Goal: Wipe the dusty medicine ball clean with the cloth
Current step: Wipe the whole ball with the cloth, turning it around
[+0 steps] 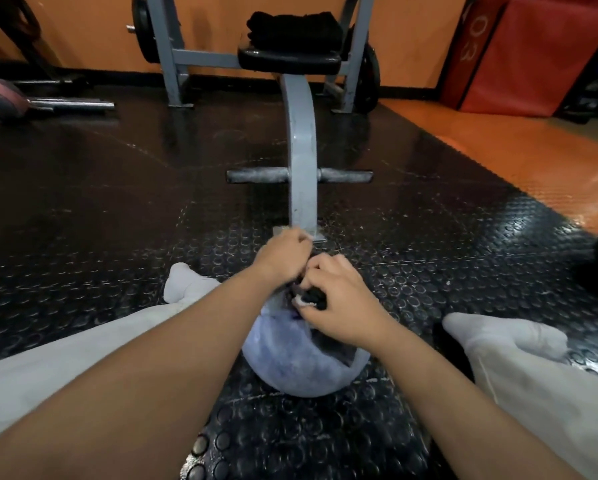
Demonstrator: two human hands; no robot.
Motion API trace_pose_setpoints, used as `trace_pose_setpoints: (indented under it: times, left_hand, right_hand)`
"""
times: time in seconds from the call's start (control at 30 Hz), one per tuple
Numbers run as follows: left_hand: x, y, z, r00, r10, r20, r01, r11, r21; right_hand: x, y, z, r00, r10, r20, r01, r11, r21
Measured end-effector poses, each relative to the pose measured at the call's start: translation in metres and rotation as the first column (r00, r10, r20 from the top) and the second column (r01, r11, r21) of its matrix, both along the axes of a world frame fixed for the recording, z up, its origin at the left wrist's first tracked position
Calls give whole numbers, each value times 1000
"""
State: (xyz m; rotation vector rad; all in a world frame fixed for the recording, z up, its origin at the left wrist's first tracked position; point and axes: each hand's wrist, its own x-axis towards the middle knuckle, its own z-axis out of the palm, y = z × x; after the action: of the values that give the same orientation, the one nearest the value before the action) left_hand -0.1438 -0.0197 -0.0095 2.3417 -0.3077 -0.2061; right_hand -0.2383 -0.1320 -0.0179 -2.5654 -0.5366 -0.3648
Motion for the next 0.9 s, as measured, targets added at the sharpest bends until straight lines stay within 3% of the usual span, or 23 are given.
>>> trace_pose_setpoints:
  times: [0.07,0.13,0.2,0.33,0.47,0.57,0.63,0.7,0.77,0.9]
  left_hand:
    - [-3,-6,-2,990,-131,-56,132,991,22]
    - [-4,-9,-7,988,-148,-52,149,989,15]
    - [-4,-14,-7,988,-149,-46,151,987,56]
    - [0,-17,-7,994,-106,-23,107,993,51]
    - [-2,-11,-6,998,-52,-44,53,998,33]
    - [-6,-3,-9,998,-55,-19,56,997,46]
    - [-9,-1,-11,998,-61,-14,61,998,29]
    - [-13,2,-13,999,-42,2,42,999,7]
    - [-13,6,-14,1000,-27,-13,26,999,-41]
    - [-12,15,-16,998,-3,-61,-8,984,-175]
  right_hand:
    - [-6,-15,-11,999,-9,46,5,996,91]
    - [-15,-30,-25,987,-112,114,85,972,218]
    - [-25,-45,-43,962,-251,110,184,889,419]
    - [-39,-64,-75,913,-402,-69,334,642,690]
    - [-41,-74,-83,869,-412,-273,470,519,714]
    - [-35,-67,-63,879,-407,-248,454,558,695]
    - [-29,-53,-45,924,-356,-143,357,664,657]
    - [-24,-37,-33,956,-290,-43,270,811,519]
    - [-19,-27,-27,973,-230,30,201,901,383]
    - [-19,-34,-31,987,-163,16,147,925,350]
